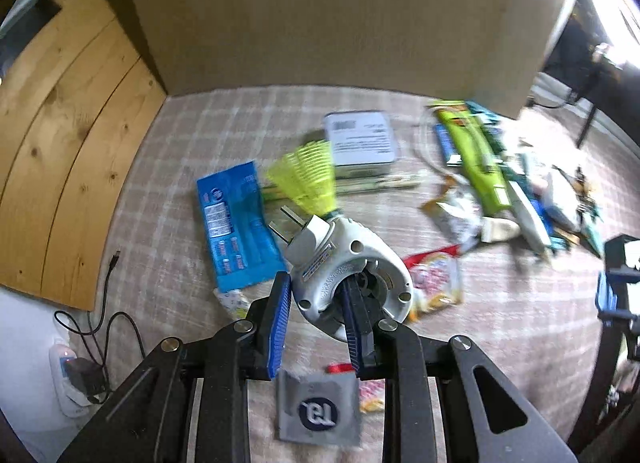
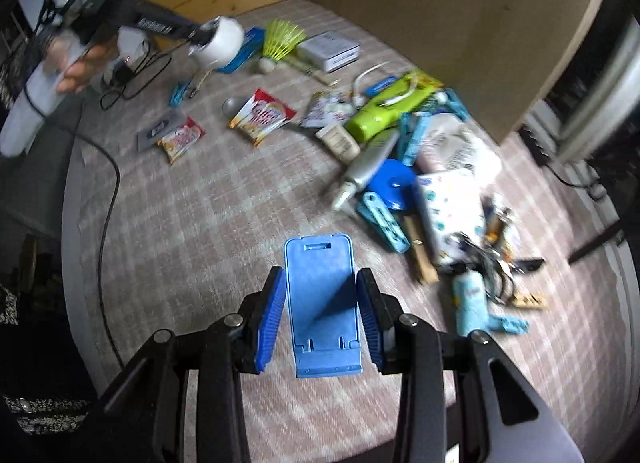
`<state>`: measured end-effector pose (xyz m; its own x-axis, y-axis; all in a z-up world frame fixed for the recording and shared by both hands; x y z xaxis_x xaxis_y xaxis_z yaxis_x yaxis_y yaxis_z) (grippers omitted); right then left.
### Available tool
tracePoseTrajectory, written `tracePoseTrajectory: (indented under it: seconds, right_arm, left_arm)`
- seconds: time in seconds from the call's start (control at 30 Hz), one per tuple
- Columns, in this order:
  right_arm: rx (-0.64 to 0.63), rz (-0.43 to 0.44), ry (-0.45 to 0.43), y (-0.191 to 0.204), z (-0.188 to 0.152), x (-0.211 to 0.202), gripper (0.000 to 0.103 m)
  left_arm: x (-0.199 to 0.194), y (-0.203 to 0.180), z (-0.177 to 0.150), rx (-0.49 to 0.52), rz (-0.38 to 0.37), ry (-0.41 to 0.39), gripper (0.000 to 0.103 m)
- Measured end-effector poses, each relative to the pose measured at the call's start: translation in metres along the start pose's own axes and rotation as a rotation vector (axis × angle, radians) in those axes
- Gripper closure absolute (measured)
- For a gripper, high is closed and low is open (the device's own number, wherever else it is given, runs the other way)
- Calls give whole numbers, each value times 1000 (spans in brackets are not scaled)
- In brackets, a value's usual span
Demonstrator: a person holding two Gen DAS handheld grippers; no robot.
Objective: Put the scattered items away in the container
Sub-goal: 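Carry the plug adapter and blue stand into the tray and release both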
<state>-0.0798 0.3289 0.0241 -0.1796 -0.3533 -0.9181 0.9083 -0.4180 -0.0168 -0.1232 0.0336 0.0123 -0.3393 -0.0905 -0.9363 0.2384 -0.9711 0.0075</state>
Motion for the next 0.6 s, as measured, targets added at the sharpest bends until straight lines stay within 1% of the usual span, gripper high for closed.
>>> tracePoseTrajectory:
  seconds: [0.07, 0.17, 0.23, 0.33, 0.47, 0.6]
  right_arm:
    - [31, -27, -9, -5, -5, -12, 68]
    - [80, -65, -21, -14, 9, -20, 68]
    - [121, -100, -29, -11, 2, -22, 68]
    - [197, -154, -40, -18, -22, -39, 67]
    - [305, -219, -44, -36, -70, -72, 67]
    - [399, -289, -38, -52, -119, -103, 67]
  left_arm:
    - [-10, -13, -1, 23, -26, -13, 79]
    - [-32, -43, -7, 69, -65, -39, 79]
    - [-45, -65, -10, 98, -96, -53, 79]
    - [-67, -109, -18, 152, -154, -77, 79]
    - [-85, -172, -35, 231, -241, -82, 79]
    - [-101, -240, -62, 324, -323, -71, 79]
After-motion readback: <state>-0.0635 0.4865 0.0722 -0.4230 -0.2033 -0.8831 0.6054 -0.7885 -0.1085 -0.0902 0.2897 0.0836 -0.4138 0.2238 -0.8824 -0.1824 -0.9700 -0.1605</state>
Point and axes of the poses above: each gripper's, at about its wrist camera, not at the fingertips, and x roughly the way its jaws point, y to its left, z to its top, the point moved 10 cm from there along x, roughly the way its jaws point, and after that the axes turned 11 degrees about -x, right-handed, at the moved point
